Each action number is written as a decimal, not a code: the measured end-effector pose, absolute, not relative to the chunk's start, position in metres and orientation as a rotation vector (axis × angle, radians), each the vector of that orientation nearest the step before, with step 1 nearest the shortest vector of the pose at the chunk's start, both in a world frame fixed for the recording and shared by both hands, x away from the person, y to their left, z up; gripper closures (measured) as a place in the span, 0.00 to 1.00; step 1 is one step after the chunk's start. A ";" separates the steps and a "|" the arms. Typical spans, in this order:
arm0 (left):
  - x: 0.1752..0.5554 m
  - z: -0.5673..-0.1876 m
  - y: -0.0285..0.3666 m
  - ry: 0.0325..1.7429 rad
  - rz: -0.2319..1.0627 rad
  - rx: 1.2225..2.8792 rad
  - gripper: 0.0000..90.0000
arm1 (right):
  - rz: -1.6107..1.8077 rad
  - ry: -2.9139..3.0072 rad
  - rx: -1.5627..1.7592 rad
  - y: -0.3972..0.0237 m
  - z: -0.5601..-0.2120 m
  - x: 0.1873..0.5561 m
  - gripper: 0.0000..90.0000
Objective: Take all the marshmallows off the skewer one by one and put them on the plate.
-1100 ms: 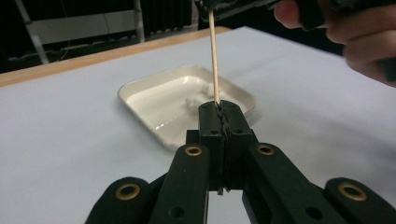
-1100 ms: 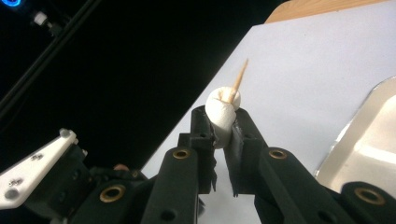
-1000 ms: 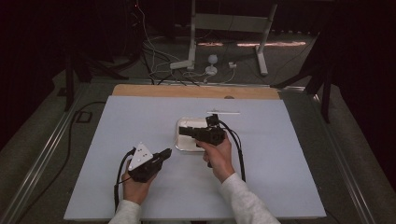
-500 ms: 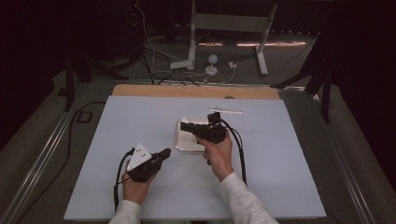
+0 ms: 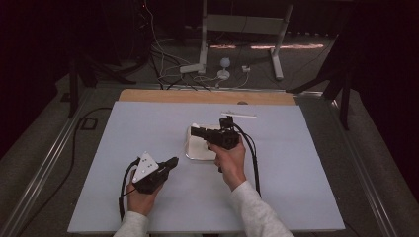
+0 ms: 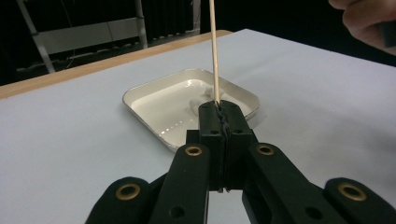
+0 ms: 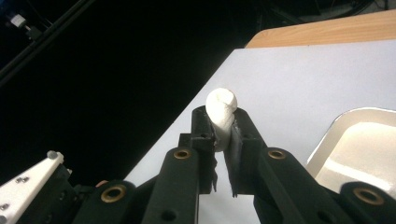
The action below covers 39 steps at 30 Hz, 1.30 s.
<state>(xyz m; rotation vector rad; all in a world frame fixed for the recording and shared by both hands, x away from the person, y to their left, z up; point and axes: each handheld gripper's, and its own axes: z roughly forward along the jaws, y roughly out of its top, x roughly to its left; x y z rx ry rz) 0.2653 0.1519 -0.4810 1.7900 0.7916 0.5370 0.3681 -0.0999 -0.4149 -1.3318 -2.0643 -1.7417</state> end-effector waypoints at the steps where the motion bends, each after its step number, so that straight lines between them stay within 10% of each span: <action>1: 0.266 -0.482 0.152 0.794 0.537 1.795 1.00 | -1.738 -2.046 -1.329 -0.100 -0.415 0.369 0.92; 11: 0.267 -0.489 0.157 0.867 0.547 1.817 1.00 | -1.763 -2.231 -1.355 -0.131 -0.377 0.381 0.92; 39: 0.271 -0.486 0.160 0.905 0.556 1.788 1.00 | -1.408 -2.452 -1.462 -0.137 -0.448 0.385 0.83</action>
